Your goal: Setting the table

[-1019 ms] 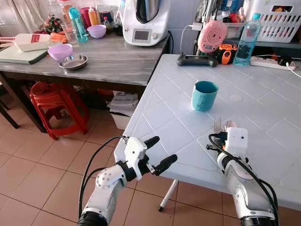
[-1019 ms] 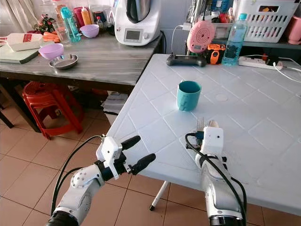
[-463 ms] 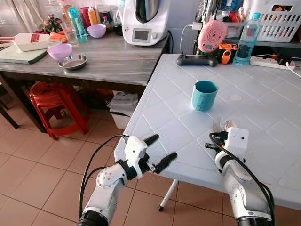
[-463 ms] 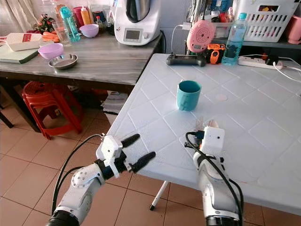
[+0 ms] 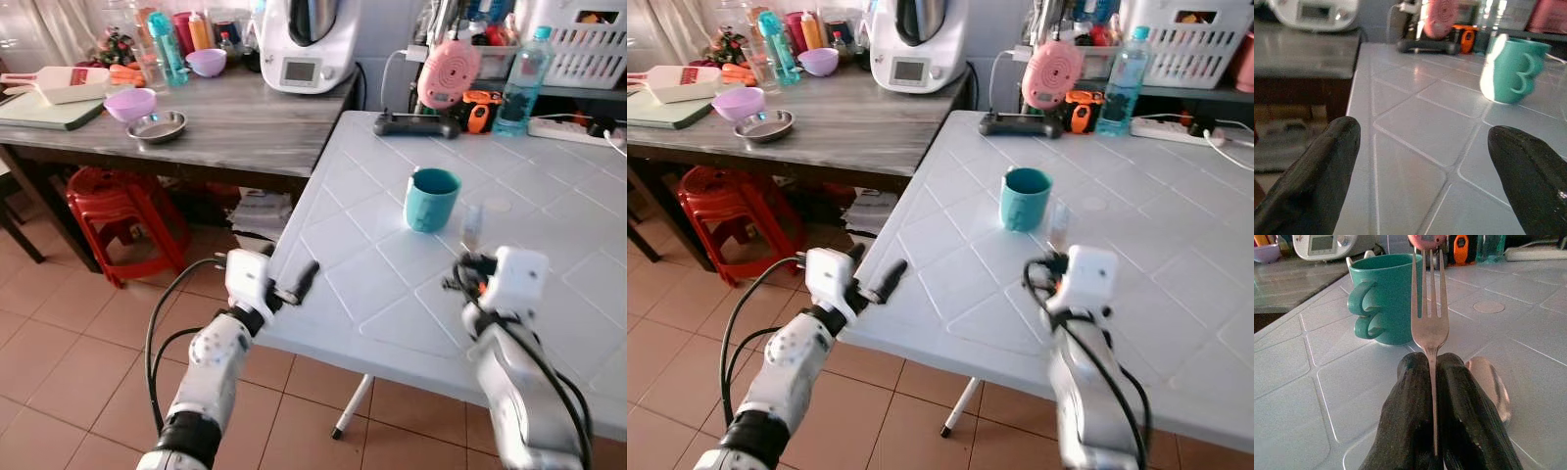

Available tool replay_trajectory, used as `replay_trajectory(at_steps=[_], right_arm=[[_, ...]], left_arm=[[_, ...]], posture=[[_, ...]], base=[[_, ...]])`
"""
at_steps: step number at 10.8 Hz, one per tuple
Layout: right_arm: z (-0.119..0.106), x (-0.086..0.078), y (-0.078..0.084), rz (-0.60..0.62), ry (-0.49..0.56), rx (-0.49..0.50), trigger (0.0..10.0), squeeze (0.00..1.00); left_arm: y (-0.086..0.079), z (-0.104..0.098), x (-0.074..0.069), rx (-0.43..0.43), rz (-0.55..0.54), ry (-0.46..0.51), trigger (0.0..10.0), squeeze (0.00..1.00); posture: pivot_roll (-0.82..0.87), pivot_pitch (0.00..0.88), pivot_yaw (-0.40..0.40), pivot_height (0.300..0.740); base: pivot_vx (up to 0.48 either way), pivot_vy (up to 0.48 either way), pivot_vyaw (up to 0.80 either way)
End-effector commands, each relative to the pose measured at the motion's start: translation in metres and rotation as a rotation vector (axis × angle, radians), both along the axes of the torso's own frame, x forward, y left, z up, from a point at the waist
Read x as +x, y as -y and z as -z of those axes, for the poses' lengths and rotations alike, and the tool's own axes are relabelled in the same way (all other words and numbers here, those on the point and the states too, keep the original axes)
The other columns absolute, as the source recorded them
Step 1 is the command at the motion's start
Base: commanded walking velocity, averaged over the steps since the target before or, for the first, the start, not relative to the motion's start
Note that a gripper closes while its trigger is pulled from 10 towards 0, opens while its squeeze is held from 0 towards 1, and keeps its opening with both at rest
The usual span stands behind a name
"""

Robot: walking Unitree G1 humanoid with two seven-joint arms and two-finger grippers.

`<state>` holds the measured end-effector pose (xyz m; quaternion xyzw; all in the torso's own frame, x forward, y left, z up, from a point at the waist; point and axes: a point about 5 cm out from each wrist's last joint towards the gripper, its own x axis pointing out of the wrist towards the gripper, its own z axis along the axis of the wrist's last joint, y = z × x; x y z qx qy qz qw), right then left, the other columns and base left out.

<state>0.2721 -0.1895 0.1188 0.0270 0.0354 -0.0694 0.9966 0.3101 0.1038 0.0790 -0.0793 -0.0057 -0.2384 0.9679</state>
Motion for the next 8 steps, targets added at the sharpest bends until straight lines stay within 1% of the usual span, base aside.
replay_trajectory(at_steps=[1, 2, 4, 6, 8], right_arm=[[-0.006, -0.004, -0.002, -0.002, 0.029, -0.009, 10.0, 0.00], [-0.005, -0.006, 0.000, 0.001, 0.029, -0.008, 10.0, 0.00], [-0.005, -0.007, 0.000, 0.010, 0.035, -0.013, 10.0, 0.00], [-0.007, -0.004, -0.008, -0.024, 0.047, -0.008, 10.0, 0.00], [-0.007, -0.002, -0.010, -0.026, 0.053, -0.005, 10.0, 0.00]], left_arm=[[-0.001, 0.000, 0.004, 0.001, -0.019, -0.019, 10.0, 0.00], [0.001, 0.000, 0.005, -0.001, -0.016, -0.018, 10.0, 0.00], [0.006, 0.001, 0.005, -0.010, 0.008, -0.025, 10.0, 0.00], [0.011, 0.001, 0.004, -0.005, 0.029, -0.020, 10.0, 0.00], [0.010, 0.001, 0.005, -0.001, 0.022, -0.019, 10.0, 0.00]], posture=[[-0.11, 0.000, 0.062, 0.740], [-0.12, 0.000, 0.063, 0.740], [-0.12, 0.000, 0.067, 0.740], [-0.12, 0.000, 0.068, 0.740], [-0.12, 0.000, 0.065, 0.740]], base=[[0.000, 0.000, 0.00], [0.000, 0.000, -0.41], [0.000, 0.000, -0.61], [0.000, 0.347, -0.50], [0.000, 0.352, 0.00]])
